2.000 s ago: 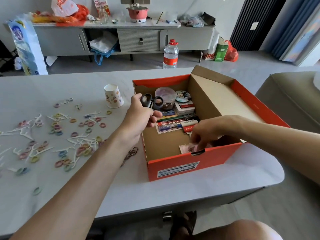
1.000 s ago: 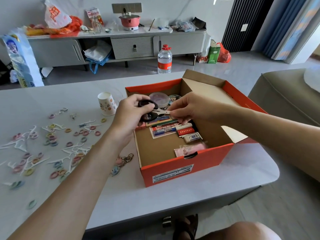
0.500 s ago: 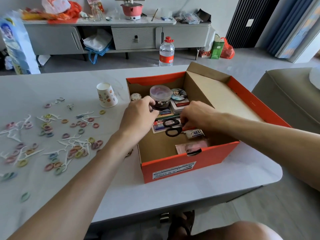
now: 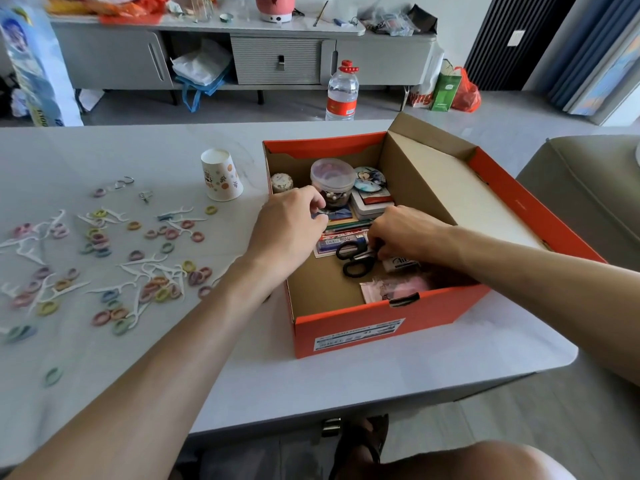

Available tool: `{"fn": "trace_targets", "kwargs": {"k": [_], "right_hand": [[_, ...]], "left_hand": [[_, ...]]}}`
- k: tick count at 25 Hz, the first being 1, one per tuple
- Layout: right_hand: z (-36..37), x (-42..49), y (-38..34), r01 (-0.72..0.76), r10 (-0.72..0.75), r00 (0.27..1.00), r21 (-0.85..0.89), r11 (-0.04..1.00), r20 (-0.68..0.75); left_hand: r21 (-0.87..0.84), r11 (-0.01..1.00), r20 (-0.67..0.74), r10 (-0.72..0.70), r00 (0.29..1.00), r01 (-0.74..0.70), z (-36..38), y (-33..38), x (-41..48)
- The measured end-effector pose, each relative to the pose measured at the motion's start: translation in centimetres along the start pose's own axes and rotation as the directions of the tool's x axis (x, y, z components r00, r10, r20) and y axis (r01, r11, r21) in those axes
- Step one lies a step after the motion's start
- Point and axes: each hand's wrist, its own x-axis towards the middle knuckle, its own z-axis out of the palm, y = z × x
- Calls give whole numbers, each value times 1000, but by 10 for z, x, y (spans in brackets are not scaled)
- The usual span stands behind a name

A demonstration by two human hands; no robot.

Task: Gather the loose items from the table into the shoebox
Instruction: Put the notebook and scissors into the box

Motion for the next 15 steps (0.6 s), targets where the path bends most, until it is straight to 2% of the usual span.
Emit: {"fn": "trace_targets", "kwargs": {"k": [7,15], "right_hand": [[0,1,-4,68,-68,998,-102,993,3],[3,4,-5,11,-11,1000,40,999,10]], "left_hand": [[4,1000,1,0,1000,0,-1,0,1],[9,1000,-12,10,1000,-10,2,-1,2]]}}
